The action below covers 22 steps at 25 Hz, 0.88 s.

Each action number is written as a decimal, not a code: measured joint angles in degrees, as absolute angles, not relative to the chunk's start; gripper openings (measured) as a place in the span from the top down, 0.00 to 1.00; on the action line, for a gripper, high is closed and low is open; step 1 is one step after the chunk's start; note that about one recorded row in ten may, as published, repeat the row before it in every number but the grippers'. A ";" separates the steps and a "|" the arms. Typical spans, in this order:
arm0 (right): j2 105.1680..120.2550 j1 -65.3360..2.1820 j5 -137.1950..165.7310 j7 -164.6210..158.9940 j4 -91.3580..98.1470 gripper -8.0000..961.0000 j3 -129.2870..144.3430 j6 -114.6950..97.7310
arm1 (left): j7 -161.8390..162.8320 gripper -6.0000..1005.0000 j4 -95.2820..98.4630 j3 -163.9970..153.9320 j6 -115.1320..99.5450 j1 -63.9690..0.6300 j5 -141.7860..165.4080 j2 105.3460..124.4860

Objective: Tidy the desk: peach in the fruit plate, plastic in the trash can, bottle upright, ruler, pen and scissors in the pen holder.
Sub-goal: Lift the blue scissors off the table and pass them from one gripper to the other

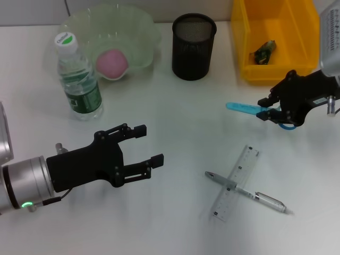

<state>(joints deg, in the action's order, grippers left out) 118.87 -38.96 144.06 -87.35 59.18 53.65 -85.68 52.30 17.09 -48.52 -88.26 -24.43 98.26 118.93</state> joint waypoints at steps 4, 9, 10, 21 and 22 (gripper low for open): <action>118.96 -37.72 143.40 -87.19 63.08 0.77 53.70 -88.07 | 52.13 0.20 16.44 -48.51 -88.34 -24.83 98.17 119.00; 118.99 -37.20 143.12 -86.67 65.15 0.77 53.70 -89.12 | 51.97 0.20 16.36 -48.52 -88.12 -25.21 97.73 118.98; 119.00 -37.20 143.11 -86.48 65.03 0.77 53.71 -89.15 | 51.97 0.20 16.35 -48.52 -88.12 -25.41 97.71 118.96; 118.96 -35.49 133.80 -84.93 61.01 0.77 53.07 -88.61 | 51.92 0.20 16.36 -48.50 -88.54 -26.36 96.19 118.76; 118.95 -35.20 133.22 -84.78 60.93 0.77 53.07 -88.58 | 51.92 0.20 16.38 -48.51 -88.69 -26.41 96.16 118.75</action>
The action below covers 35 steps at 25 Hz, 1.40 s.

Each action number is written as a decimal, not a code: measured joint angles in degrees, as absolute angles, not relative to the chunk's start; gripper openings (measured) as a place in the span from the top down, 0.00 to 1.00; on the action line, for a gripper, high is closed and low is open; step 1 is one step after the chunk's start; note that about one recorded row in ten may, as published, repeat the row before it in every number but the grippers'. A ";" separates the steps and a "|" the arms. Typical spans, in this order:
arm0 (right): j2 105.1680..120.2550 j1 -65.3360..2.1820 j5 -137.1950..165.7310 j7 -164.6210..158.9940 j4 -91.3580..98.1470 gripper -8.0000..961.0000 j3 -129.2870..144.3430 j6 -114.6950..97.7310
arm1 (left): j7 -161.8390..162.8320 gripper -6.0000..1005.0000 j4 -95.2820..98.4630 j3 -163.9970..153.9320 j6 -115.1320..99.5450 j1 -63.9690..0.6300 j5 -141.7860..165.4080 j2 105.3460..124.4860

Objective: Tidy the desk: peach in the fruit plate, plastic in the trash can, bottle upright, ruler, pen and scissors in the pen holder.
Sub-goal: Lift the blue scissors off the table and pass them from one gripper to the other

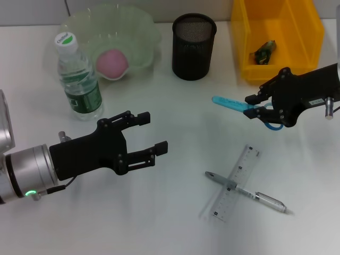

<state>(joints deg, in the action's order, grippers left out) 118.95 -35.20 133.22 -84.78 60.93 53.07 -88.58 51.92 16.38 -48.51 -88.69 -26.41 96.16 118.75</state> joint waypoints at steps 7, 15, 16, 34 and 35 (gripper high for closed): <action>119.01 -32.12 128.81 -83.04 60.60 0.77 52.99 -87.92 | 52.12 0.20 16.42 -48.56 -89.95 -26.58 95.80 118.70; 118.65 -27.65 120.86 -78.51 59.22 0.77 52.12 -87.54 | 52.58 0.20 16.34 -48.60 -91.61 -26.10 94.36 118.73; 118.74 -27.24 120.06 -77.66 58.80 0.77 51.41 -87.67 | 52.60 0.20 16.31 -48.61 -91.79 -26.04 94.07 118.78; 118.20 -26.85 104.55 -62.28 39.05 0.77 44.60 -93.28 | 53.56 0.20 9.87 -48.51 -95.66 -27.94 88.26 118.97; 118.20 -26.85 103.84 -61.77 38.19 0.77 44.57 -93.90 | 53.56 0.20 9.87 -48.51 -95.66 -27.94 88.26 118.97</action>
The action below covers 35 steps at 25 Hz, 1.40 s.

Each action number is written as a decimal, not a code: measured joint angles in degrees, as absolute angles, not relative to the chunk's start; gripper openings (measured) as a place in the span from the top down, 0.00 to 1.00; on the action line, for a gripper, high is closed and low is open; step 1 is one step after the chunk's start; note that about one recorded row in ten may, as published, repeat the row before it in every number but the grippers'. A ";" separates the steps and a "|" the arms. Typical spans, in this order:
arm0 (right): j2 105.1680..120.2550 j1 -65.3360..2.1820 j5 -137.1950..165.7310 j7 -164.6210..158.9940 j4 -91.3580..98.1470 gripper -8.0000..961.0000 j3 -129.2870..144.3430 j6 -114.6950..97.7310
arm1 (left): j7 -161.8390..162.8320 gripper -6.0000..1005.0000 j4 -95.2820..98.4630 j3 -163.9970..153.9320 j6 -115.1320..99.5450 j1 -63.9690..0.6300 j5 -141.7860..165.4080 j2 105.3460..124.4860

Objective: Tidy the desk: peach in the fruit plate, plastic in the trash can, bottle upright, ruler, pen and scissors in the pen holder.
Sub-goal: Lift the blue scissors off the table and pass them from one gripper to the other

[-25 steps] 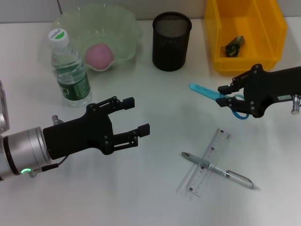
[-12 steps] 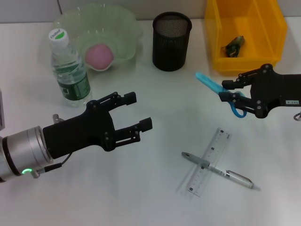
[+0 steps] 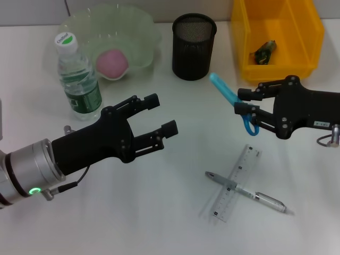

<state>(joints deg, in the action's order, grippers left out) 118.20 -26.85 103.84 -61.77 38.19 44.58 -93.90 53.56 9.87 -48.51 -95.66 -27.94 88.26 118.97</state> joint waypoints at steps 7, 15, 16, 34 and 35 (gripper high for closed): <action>118.11 -27.20 100.07 -58.88 31.85 0.77 44.22 -97.30 | 54.20 0.20 6.32 -48.51 -95.97 -28.93 85.02 119.10; 118.62 -29.61 98.97 -56.17 21.88 0.77 44.12 -97.79 | 54.05 0.20 2.63 -47.48 -95.98 -30.02 84.76 119.18; 118.73 -29.71 98.95 -56.09 21.32 0.77 44.12 -97.83 | 53.87 0.20 2.23 -47.12 -95.99 -30.06 84.75 119.18; 119.06 -31.18 98.24 -57.45 14.46 0.77 44.12 -98.04 | 53.53 0.20 -1.12 -46.32 -98.86 -30.84 84.89 119.18; 119.07 -31.30 98.24 -57.60 14.24 0.77 44.15 -98.21 | 53.53 0.20 -1.34 -46.32 -98.88 -30.91 84.92 119.18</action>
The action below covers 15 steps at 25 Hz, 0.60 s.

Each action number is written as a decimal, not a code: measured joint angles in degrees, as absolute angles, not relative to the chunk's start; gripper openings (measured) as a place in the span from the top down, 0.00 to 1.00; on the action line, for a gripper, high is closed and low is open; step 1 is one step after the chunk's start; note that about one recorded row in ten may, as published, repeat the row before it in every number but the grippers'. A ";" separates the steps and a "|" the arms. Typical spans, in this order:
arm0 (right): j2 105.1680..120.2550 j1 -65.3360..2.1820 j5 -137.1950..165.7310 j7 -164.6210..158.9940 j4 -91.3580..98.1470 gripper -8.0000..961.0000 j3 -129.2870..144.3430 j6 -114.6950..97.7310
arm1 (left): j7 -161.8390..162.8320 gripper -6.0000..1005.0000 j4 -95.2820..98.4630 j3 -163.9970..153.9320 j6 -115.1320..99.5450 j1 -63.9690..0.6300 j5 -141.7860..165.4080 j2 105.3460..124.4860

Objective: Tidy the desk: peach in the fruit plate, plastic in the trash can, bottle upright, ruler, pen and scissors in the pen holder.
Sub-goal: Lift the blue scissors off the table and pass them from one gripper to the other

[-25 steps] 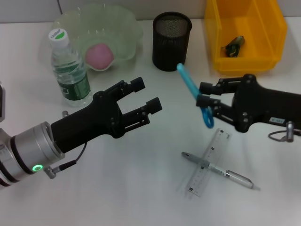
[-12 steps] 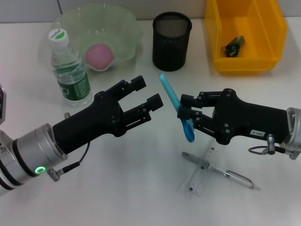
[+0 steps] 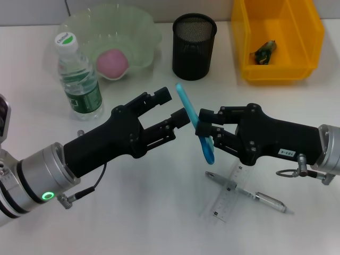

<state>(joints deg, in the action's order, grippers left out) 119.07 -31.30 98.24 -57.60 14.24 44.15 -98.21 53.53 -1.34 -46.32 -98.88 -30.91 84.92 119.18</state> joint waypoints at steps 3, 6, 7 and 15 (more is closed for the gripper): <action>119.08 -31.57 98.22 -57.79 13.80 0.77 44.42 -98.75 | 53.61 0.20 -1.62 -46.32 -98.97 -31.04 85.03 119.18; 119.09 -31.64 98.21 -58.03 13.61 0.77 44.67 -99.40 | 53.78 0.20 -1.91 -46.32 -99.23 -31.09 85.10 119.18; 119.09 -31.64 98.22 -58.12 13.58 0.77 44.68 -99.45 | 53.77 0.20 -2.01 -46.32 -99.32 -31.11 85.10 119.18; 119.09 -31.62 98.39 -58.46 13.53 0.77 44.74 -99.00 | 53.56 0.21 -2.21 -46.32 -99.57 -31.15 85.09 119.18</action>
<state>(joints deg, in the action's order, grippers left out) 119.09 -31.62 98.39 -58.46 13.53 44.74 -99.00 53.56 -2.21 -46.32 -99.57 -31.15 85.09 119.18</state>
